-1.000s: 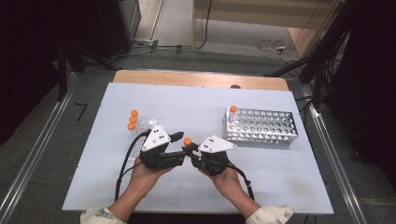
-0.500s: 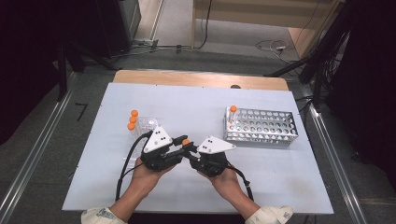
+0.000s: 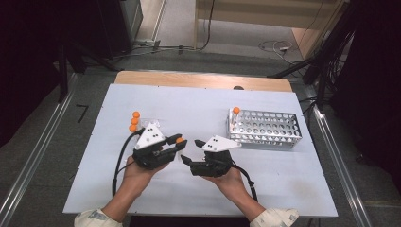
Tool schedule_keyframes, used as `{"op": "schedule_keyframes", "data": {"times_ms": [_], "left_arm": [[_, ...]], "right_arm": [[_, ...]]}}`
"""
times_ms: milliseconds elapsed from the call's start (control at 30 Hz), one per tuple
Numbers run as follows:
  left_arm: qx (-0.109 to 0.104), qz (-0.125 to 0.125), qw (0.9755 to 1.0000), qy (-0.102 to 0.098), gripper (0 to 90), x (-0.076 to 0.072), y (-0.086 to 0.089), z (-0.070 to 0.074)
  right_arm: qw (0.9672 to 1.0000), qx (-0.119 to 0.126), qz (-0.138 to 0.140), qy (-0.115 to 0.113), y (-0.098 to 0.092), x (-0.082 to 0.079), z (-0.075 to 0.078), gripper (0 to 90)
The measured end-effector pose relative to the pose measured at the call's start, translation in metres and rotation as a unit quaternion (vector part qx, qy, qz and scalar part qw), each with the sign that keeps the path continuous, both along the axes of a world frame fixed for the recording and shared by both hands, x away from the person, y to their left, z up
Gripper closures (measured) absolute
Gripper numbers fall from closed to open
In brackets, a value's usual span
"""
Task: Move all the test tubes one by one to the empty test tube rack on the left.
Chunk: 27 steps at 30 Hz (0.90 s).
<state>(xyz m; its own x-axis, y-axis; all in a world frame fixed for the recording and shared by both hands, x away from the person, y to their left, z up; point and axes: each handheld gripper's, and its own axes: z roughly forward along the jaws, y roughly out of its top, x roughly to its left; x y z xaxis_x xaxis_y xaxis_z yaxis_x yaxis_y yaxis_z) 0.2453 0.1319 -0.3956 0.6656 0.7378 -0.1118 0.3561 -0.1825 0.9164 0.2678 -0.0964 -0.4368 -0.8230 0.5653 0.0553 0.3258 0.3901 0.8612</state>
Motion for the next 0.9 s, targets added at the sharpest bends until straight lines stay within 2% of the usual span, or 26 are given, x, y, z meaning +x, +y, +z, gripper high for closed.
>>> {"op": "schedule_keyframes", "data": {"times_ms": [167,333,433,567,833,900], "left_arm": [[-0.01,0.024,0.9997,0.002,70.7,0.001,0.03,0.016],[-0.027,0.062,0.9977,0.001,70.8,0.001,0.063,0.026],[-0.022,0.086,0.996,-0.002,70.8,0.001,0.075,0.026],[-0.024,0.111,0.9936,0.004,70.8,0.004,0.09,0.023],[-0.021,0.132,0.991,0.008,70.8,0.008,0.106,0.019],[-0.014,0.142,0.9897,0.008,70.7,0.008,0.109,0.017]], "right_arm": [[0.9998,-0.002,-0.017,0.004,-0.007,0.006,-0.001,22.1],[0.9997,-0.001,-0.024,0.003,-0.011,0.007,-0.001,22.0],[0.9996,-0.004,-0.027,0.0,-0.011,0.008,-0.001,22.2],[0.9996,-0.004,-0.028,-0.001,-0.013,0.008,-0.001,22.6],[0.9996,-0.005,-0.026,-0.006,-0.013,0.008,-0.001,23.6],[0.9996,-0.004,-0.028,-0.008,-0.013,0.007,-0.001,23.7]]}}
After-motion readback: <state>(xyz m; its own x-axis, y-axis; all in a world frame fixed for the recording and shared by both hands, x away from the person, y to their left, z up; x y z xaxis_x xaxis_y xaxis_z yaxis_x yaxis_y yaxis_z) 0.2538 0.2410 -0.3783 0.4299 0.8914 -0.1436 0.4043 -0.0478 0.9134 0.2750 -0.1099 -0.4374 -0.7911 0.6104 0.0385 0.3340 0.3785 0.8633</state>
